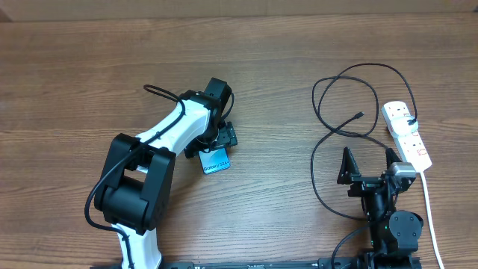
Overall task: Plug charger to phone and switch on socket
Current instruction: 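Close the left gripper on the smartphone's sides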
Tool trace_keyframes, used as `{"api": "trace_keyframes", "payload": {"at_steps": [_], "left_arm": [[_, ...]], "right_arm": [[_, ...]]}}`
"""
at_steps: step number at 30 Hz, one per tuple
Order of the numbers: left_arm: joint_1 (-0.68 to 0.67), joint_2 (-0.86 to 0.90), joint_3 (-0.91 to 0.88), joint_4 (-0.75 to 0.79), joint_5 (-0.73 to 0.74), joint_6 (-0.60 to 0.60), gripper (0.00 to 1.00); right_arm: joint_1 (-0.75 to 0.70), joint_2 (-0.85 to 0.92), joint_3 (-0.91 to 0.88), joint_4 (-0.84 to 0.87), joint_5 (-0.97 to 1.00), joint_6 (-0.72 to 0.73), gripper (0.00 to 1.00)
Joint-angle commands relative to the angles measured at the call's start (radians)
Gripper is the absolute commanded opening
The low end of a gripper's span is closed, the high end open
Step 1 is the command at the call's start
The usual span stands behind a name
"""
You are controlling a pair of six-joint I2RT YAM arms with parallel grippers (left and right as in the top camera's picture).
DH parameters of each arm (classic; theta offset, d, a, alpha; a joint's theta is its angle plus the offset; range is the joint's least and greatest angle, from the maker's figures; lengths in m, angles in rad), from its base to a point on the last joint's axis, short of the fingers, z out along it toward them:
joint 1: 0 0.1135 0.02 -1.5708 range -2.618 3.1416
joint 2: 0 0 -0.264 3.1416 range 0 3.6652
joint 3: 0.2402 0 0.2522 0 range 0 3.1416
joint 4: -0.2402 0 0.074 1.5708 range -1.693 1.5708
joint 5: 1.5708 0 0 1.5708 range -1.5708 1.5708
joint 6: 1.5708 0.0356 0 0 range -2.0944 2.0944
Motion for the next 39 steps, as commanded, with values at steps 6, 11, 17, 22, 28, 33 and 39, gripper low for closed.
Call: {"api": "trace_keyframes", "payload": {"at_steps": [6,11,17,22,28,33,39], "left_arm": [[0.023,0.042,-0.020,0.011,-0.087,0.019,0.95],[0.023,0.042,-0.026,0.012,-0.085,0.019,0.95],[0.030,0.042,-0.040,0.040,-0.092,0.000,0.98],[0.031,0.042,-0.040,0.061,-0.080,-0.008,0.98],[0.031,0.042,-0.042,0.038,-0.080,-0.007,0.91],[0.031,0.042,-0.062,0.031,-0.080,-0.007,0.89],[0.031,0.042,-0.093,0.038,-0.080,-0.008,0.80]], "right_arm": [[-0.002,-0.011,-0.011,0.006,-0.001,-0.003,1.00],[-0.002,-0.011,-0.011,0.006,-0.001,-0.004,1.00],[-0.002,-0.011,-0.011,0.006,-0.001,-0.003,1.00],[-0.002,-0.011,-0.011,0.006,-0.001,-0.003,1.00],[-0.002,-0.011,-0.011,0.006,-0.001,-0.003,1.00],[-0.002,-0.011,-0.011,0.006,-0.001,-0.003,1.00],[-0.002,-0.011,-0.011,0.006,-0.001,-0.003,1.00]]}}
